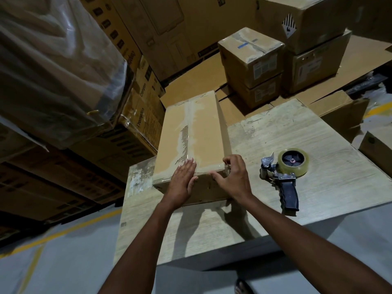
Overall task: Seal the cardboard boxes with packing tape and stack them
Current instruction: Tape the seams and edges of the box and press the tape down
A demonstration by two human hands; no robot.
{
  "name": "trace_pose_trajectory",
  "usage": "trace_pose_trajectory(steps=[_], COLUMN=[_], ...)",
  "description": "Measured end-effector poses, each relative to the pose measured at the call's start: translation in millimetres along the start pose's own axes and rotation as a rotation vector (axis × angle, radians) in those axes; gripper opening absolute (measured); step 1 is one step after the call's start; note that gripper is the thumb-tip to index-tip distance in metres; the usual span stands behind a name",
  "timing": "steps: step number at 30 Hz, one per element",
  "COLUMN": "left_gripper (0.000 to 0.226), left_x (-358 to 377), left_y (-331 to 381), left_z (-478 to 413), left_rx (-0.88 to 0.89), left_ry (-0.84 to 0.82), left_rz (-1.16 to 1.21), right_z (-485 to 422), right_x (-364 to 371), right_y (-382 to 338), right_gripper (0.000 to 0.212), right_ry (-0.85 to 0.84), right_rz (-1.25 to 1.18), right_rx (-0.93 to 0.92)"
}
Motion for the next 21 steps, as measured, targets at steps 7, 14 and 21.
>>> trace_pose_trajectory(steps=[7, 14, 21], left_gripper=[0.059, 0.063, 0.064], left_x=[-1, 0, 2], left_y=[3, 2, -1], left_z=[-1, 0, 0], left_rx=[-0.002, 0.006, 0.025], left_ry=[0.002, 0.01, 0.033], left_rz=[-0.01, -0.005, 0.023], right_z=[-3, -1, -4], right_x=[-4, -4, -10], right_y=[0, -2, 2], right_gripper=[0.059, 0.059, 0.053], right_ry=[-0.027, -0.017, -0.052], right_rz=[0.007, 0.014, -0.001], right_rx=[-0.023, -0.04, -0.077])
Point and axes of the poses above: each hand's wrist, its own z-axis away from the middle knuckle, its own x-axis out of the palm, y = z × x, the point moved 1 cm from there along -z, towards the middle knuckle, and after that the axes turned 7 degrees about y, right-handed, at the moved point
